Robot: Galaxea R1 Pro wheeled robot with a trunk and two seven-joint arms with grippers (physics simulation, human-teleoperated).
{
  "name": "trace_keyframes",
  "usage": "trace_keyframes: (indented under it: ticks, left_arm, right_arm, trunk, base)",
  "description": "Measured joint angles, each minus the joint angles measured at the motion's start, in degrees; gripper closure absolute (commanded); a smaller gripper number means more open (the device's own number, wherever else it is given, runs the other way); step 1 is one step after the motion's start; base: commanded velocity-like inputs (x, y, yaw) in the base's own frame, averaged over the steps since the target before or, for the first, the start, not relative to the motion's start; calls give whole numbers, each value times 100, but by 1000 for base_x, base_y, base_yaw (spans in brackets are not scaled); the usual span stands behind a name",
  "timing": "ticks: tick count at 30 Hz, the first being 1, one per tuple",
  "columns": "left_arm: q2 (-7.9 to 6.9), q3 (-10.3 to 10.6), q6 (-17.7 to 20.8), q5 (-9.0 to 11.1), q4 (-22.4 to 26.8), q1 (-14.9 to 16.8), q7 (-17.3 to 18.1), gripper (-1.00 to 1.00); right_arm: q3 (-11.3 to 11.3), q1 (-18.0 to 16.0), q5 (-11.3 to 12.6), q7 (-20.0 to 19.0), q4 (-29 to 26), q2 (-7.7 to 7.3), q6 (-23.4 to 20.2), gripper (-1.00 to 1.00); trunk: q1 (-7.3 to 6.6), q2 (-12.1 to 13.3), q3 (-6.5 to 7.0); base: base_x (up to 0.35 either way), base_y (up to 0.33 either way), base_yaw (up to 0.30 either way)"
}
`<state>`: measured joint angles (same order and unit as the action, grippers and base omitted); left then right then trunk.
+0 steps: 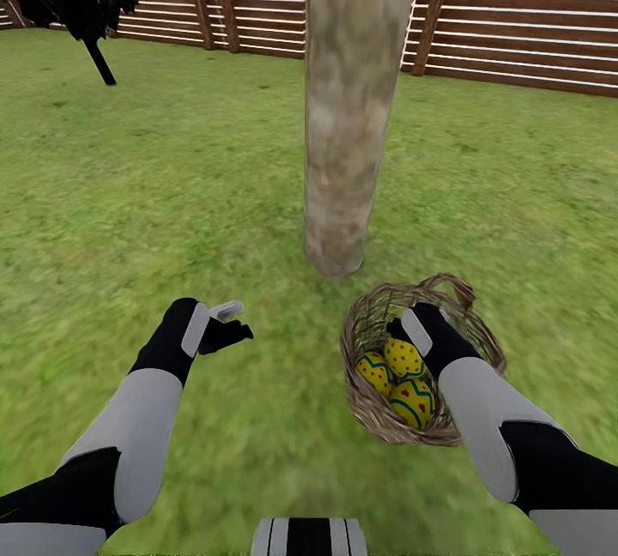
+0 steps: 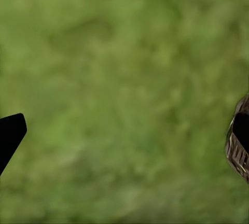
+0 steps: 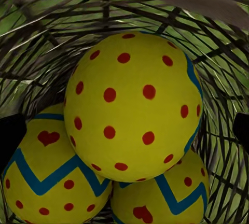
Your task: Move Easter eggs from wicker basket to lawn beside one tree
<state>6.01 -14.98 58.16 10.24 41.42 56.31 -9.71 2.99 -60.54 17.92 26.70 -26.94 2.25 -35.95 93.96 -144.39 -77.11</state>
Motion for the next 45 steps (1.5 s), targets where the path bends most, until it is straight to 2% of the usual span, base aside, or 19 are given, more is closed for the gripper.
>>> trace_keyframes:
  ticks: [6, 11, 15, 22, 33, 38, 42, 45]
  left_arm:
    - [-30, 0, 0, -6, 0, 0, -2, -100]
    - [-30, 1, 0, -4, 0, 0, -2, -100]
    - [-27, 6, 0, -11, 0, 0, -9, -100]
    - [-29, 4, 0, -12, -3, 0, -11, -100]
    - [-47, 0, 0, -4, -8, 0, -11, -100]
    - [-49, 0, 0, -6, -9, 0, -11, -100]
    - [-52, 0, 0, -4, -13, 0, -11, -100]
    - [-53, 0, 0, -11, -16, 0, -11, -100]
  right_arm:
    - [0, 0, 0, 3, -3, 6, 6, -100]
    - [0, 0, -1, 9, -3, 8, 7, -100]
    - [0, 0, -1, 15, -24, 8, 7, -100]
    - [-11, 0, -15, 13, -275, 3, 16, -100]
    - [-39, 0, -25, 12, -370, 4, 347, -100]
    - [-40, 0, -30, 22, -372, 8, 344, -100]
    - [-40, 0, -33, 23, -372, 7, 343, -100]
    - [-40, 0, -32, 28, -372, 8, 343, -100]
  trunk:
    - [16, -8, -133]
    - [15, -9, -134]
    - [26, -13, -222]
    - [25, -14, -222]
    - [25, -14, -222]
    - [39, -20, -333]
    - [38, -21, -333]
    - [46, -24, -399]
  base:
    - [0, 0, 0]
    - [0, 0, 0]
    - [0, 0, 0]
    - [0, 0, 0]
    - [0, 0, 0]
    - [0, 0, 0]
    - [0, 0, 0]
    - [0, 0, 0]
